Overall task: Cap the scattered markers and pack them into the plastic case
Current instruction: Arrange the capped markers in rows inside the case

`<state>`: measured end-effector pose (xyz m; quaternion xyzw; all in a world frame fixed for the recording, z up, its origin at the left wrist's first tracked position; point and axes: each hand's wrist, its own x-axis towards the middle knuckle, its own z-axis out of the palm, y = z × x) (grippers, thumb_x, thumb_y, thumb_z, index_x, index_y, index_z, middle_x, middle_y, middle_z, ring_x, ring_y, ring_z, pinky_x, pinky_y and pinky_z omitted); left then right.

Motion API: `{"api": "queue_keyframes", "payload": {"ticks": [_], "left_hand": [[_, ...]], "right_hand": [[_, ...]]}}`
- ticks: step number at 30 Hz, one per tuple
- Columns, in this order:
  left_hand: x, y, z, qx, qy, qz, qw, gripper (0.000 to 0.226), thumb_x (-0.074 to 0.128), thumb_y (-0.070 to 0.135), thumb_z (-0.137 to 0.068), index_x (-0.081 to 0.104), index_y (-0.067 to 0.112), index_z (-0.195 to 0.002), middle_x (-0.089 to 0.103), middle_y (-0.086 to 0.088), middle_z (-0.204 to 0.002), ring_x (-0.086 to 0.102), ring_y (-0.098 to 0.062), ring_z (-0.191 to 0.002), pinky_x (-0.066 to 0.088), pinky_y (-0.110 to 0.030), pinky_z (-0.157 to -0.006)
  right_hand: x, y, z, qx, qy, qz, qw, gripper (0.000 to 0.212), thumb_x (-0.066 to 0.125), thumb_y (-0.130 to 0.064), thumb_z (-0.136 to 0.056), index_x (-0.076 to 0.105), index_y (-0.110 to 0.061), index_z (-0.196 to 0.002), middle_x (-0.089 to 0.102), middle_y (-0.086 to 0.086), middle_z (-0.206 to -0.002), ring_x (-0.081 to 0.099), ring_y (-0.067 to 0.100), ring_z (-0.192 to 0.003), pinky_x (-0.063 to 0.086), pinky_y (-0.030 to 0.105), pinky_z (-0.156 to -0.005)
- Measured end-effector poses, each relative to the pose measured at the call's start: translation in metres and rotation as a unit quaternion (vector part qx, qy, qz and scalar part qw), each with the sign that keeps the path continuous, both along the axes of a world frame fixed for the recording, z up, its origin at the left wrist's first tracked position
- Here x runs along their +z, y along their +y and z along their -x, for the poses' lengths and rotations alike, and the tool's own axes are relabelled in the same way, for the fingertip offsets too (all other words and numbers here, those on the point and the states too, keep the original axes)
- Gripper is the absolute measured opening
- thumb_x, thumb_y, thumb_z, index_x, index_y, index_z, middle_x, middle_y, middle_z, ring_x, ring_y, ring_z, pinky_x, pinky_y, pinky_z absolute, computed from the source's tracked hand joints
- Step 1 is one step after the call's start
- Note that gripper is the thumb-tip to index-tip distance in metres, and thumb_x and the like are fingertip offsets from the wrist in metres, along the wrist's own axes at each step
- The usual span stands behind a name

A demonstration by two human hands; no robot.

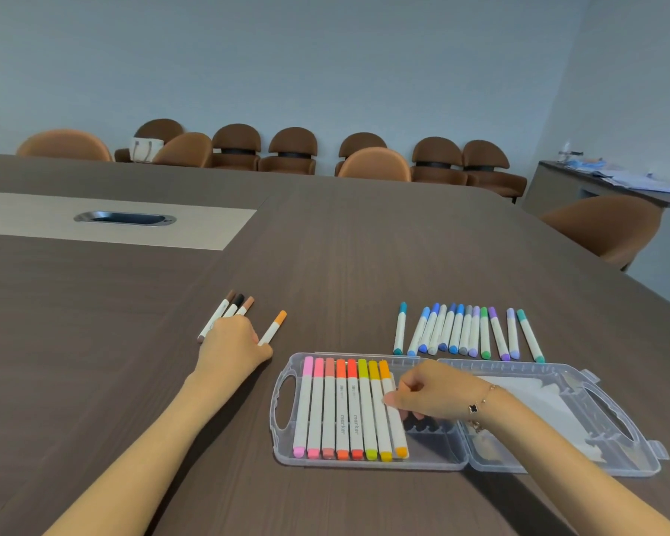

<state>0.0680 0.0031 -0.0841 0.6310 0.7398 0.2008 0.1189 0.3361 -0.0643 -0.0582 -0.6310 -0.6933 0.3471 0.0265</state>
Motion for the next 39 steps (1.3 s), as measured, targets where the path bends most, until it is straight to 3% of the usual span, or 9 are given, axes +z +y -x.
{"api": "queue_keyframes", "payload": {"ticks": [3, 10, 17, 20, 24, 28, 32, 35, 39], "left_hand": [[-0.001, -0.001, 0.002, 0.002, -0.021, 0.000, 1.000, 0.020, 0.069, 0.026, -0.081, 0.074, 0.006, -0.078, 0.070, -0.010, -0.073, 0.065, -0.016, -0.068, 0.051, -0.025, -0.061], [0.002, -0.005, 0.003, -0.003, -0.088, -0.017, 0.996, 0.015, 0.068, 0.023, -0.082, 0.073, 0.015, -0.071, 0.070, -0.002, -0.066, 0.065, -0.015, -0.067, 0.053, -0.026, -0.069], [0.027, -0.028, -0.019, -0.037, -0.366, 0.058, 0.928, 0.017, 0.066, 0.031, -0.086, 0.073, 0.016, -0.090, 0.067, 0.000, -0.084, 0.063, -0.013, -0.079, 0.049, -0.018, -0.063], [0.031, -0.040, -0.035, -0.107, -0.350, 0.096, 0.925, 0.018, 0.066, 0.032, -0.086, 0.075, 0.017, -0.092, 0.072, 0.000, -0.088, 0.066, -0.013, -0.086, 0.054, -0.021, -0.071], [0.032, -0.053, -0.051, -0.182, -0.342, 0.112, 0.915, 0.010, 0.066, 0.027, -0.087, 0.075, 0.023, -0.085, 0.073, 0.009, -0.078, 0.068, -0.002, -0.074, 0.050, -0.010, -0.058], [0.029, -0.059, -0.058, -0.210, -0.364, 0.095, 0.902, 0.010, 0.067, 0.023, -0.086, 0.077, 0.019, -0.086, 0.074, 0.002, -0.078, 0.068, -0.005, -0.069, 0.052, -0.012, -0.060], [0.028, -0.055, -0.051, -0.225, -0.309, 0.089, 0.920, 0.017, 0.068, 0.038, -0.082, 0.076, 0.023, -0.081, 0.071, 0.007, -0.069, 0.063, 0.000, -0.062, 0.047, -0.012, -0.058], [0.017, -0.032, -0.020, -0.115, -0.193, -0.073, 0.972, 0.016, 0.071, 0.038, -0.080, 0.074, 0.023, -0.074, 0.068, 0.009, -0.066, 0.062, -0.002, -0.067, 0.046, -0.016, -0.067], [-0.006, 0.000, 0.025, 0.012, 0.030, -0.217, 0.976, 0.006, 0.074, 0.021, -0.078, 0.075, 0.016, -0.079, 0.068, 0.000, -0.074, 0.056, -0.029, -0.081, 0.044, -0.035, -0.067]], "right_hand": [[-0.005, 0.000, -0.001, 0.002, 0.010, -0.003, 1.000, 0.029, 0.053, -0.039, -0.092, 0.067, -0.014, -0.095, 0.065, -0.008, -0.079, 0.059, 0.004, -0.062, 0.043, 0.011, -0.054], [-0.004, -0.002, 0.002, 0.028, -0.005, -0.016, 0.999, 0.025, 0.048, -0.036, -0.096, 0.055, -0.022, -0.076, 0.060, -0.008, -0.079, 0.057, 0.008, -0.076, 0.049, 0.018, -0.072], [0.004, -0.005, -0.002, -0.015, -0.022, -0.018, 0.999, 0.041, 0.050, -0.047, -0.092, 0.056, -0.019, -0.062, 0.055, -0.002, -0.064, 0.048, 0.005, -0.055, 0.042, 0.013, -0.058], [0.013, -0.003, 0.005, -0.111, 0.080, -0.119, 0.983, 0.043, 0.053, -0.046, -0.091, 0.058, -0.015, -0.062, 0.043, -0.001, -0.053, 0.040, 0.007, -0.049, 0.035, 0.014, -0.054], [0.024, -0.004, 0.033, -0.118, 0.216, -0.159, 0.956, 0.031, 0.055, -0.042, -0.091, 0.071, -0.016, -0.084, 0.066, -0.003, -0.074, 0.054, 0.003, -0.066, 0.040, 0.014, -0.061], [0.023, -0.002, 0.047, -0.144, 0.257, -0.141, 0.945, 0.033, 0.056, -0.042, -0.090, 0.070, -0.014, -0.080, 0.055, -0.015, -0.051, 0.049, -0.004, -0.043, 0.032, 0.007, -0.044], [0.023, 0.000, 0.036, -0.149, 0.227, -0.118, 0.955, 0.040, 0.052, -0.043, -0.093, 0.069, -0.008, -0.085, 0.043, -0.006, -0.055, 0.037, 0.003, -0.046, 0.031, 0.013, -0.044], [0.034, -0.001, 0.007, -0.135, 0.163, -0.082, 0.974, 0.040, 0.046, -0.044, -0.095, 0.060, -0.011, -0.079, 0.039, -0.001, -0.060, 0.031, 0.007, -0.046, 0.030, 0.016, -0.045], [0.030, -0.013, -0.014, -0.094, 0.022, 0.014, 0.995, 0.040, 0.047, -0.046, -0.094, 0.058, -0.016, -0.070, 0.046, -0.008, -0.052, 0.037, 0.006, -0.046, 0.032, 0.013, -0.047]]}}
